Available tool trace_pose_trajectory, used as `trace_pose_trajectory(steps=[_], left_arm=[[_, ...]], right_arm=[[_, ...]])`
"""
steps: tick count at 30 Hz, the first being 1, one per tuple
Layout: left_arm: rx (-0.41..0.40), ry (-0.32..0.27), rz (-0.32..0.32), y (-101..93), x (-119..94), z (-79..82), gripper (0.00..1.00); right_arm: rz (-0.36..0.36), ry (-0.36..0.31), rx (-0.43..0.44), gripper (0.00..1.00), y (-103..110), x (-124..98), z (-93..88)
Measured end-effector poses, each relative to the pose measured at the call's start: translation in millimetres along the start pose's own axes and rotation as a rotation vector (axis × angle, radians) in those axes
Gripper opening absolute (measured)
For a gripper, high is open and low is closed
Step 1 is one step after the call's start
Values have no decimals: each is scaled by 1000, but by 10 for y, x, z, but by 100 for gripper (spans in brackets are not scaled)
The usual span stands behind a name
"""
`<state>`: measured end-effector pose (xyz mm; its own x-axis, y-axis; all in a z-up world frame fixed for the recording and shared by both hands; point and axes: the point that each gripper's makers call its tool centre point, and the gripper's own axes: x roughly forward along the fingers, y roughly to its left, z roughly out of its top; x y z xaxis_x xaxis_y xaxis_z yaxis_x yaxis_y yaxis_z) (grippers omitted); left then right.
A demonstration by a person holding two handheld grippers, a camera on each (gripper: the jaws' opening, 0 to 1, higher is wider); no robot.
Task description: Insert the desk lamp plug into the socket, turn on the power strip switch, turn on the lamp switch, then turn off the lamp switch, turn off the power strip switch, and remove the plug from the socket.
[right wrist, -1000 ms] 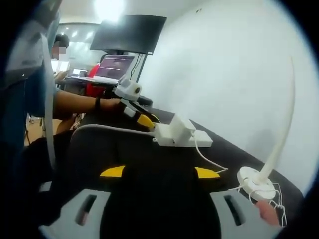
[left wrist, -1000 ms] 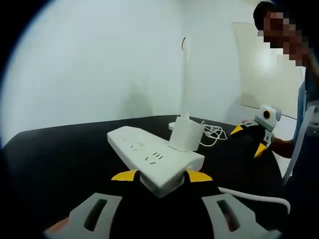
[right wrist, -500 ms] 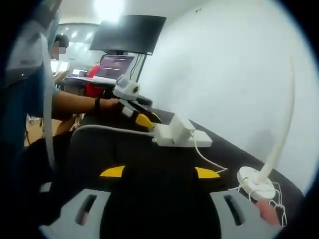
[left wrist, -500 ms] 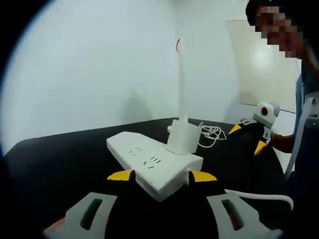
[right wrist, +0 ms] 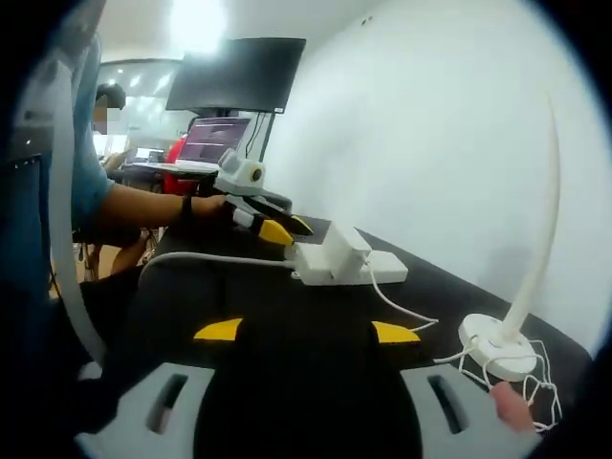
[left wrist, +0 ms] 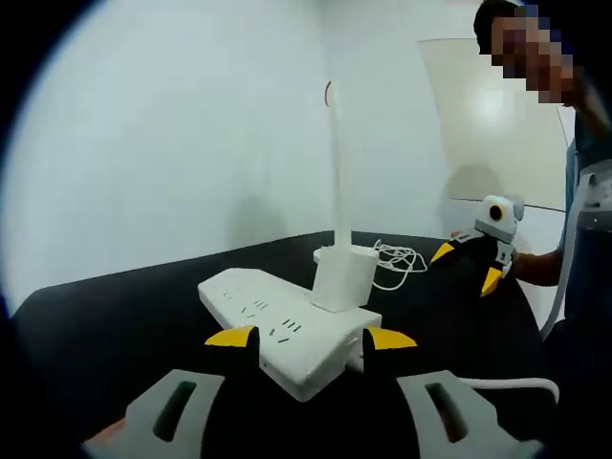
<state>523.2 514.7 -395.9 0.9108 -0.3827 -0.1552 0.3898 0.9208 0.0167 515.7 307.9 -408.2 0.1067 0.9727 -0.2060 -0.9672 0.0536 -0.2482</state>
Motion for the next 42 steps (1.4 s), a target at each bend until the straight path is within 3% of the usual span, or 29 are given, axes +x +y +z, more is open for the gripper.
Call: trace_pose_trajectory(steps=[10, 20, 36, 42], left_arm=[[51, -31, -53, -58, 59, 183, 43], [75, -15, -107, -126, 162, 107, 46], [102, 5, -127, -170, 265, -5, 51], [148, -9, -119, -149, 266, 5, 50]], right_arm=[[-5, 0, 9, 51, -32, 17, -11], [-1, 5, 17, 51, -39, 17, -21], [2, 10, 41, 51, -25, 28, 2], [5, 17, 48, 51, -21, 35, -4]])
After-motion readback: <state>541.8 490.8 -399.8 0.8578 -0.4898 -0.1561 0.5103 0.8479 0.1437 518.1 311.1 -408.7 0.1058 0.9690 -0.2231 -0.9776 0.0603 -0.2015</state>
